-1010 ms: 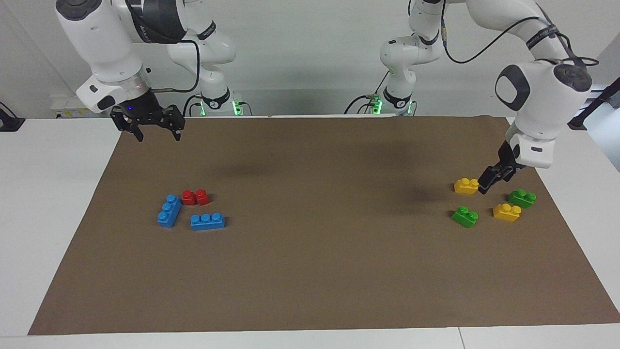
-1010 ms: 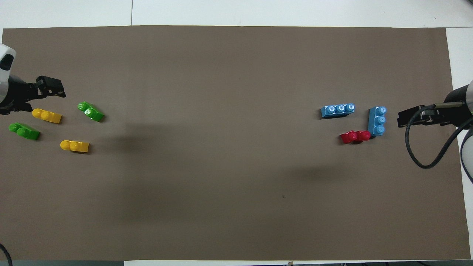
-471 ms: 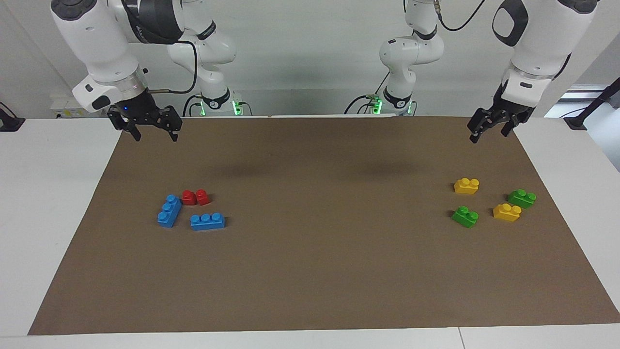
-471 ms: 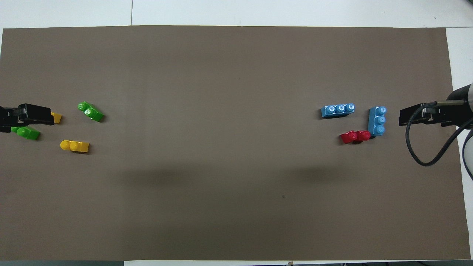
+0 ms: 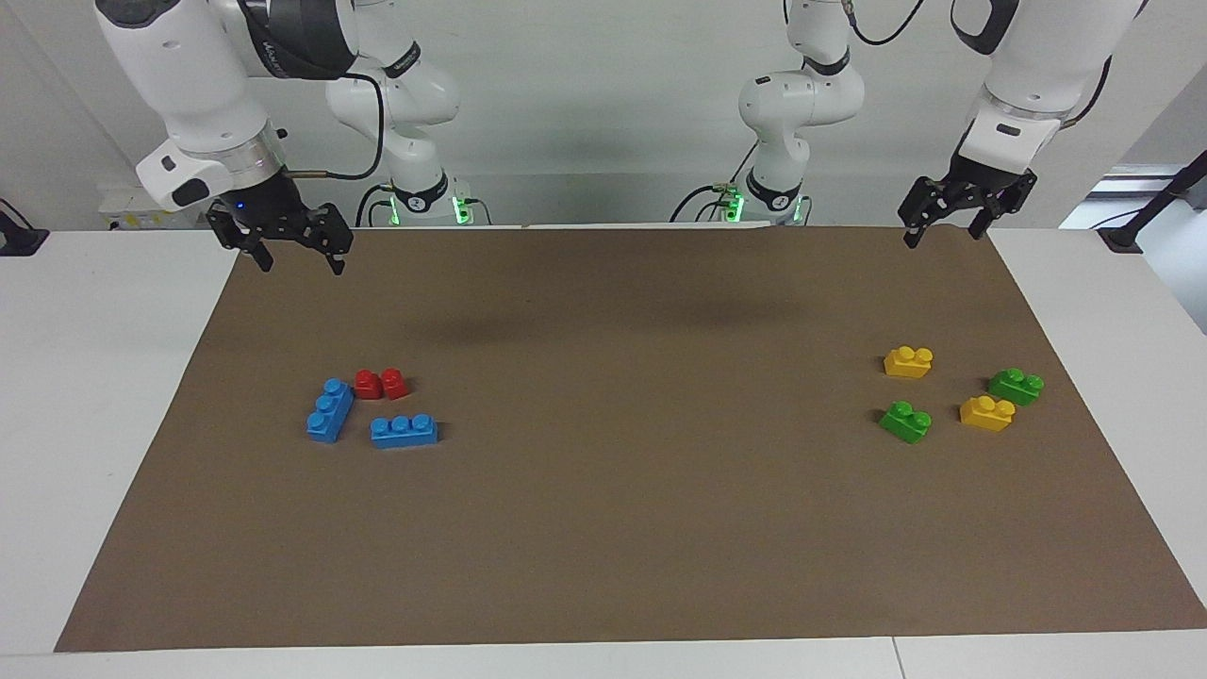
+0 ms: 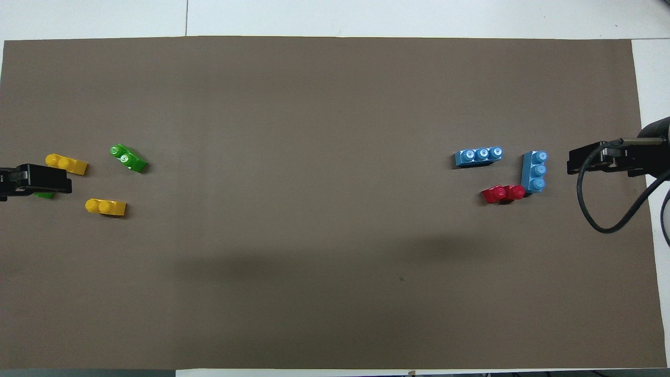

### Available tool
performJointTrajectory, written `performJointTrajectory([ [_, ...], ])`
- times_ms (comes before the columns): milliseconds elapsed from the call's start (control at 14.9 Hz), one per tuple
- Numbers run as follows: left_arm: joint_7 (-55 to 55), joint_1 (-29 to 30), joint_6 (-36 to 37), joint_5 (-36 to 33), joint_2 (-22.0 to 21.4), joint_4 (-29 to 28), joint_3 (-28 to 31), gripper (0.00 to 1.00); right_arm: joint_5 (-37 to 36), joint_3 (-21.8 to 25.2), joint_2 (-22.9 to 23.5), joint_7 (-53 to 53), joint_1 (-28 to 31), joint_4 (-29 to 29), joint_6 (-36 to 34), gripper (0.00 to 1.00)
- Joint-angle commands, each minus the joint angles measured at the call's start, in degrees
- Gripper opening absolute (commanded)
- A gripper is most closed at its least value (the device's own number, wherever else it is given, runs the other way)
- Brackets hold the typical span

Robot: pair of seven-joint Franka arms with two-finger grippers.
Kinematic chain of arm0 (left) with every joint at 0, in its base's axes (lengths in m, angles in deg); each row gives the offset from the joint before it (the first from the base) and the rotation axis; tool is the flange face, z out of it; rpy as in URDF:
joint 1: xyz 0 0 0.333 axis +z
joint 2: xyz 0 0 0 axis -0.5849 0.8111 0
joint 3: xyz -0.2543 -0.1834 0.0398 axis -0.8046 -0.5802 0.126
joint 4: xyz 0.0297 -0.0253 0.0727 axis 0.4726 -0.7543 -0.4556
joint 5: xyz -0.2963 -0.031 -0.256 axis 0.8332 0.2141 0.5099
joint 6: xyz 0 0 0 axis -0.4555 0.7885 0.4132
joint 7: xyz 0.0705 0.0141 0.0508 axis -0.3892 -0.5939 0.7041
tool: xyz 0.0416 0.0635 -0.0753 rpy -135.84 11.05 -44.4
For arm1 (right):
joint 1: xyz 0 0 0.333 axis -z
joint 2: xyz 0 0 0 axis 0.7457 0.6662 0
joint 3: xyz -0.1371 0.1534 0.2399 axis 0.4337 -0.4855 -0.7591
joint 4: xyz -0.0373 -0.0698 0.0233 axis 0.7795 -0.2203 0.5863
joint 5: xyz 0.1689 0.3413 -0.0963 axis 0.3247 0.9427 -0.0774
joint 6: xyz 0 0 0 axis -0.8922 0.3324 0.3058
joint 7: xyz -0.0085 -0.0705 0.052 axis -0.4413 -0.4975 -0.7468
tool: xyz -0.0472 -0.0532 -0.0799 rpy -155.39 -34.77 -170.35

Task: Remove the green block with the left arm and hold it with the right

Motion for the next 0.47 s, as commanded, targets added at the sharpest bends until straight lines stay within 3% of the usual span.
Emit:
performJointTrajectory([
  [0,-0.8,-0.5,4.5,2.3,0.0,2.3,0.9,1.0,0.3,-0.4,0.6,0.2,0.4,-1.2,-0.6,1.0],
  [404,-0.7,-0.5,6.2,2.5,-0.3,2.2,0.4,1.0,0.3,-0.3,0.6,0.1,0.5,-1.1,-0.6,1.0],
])
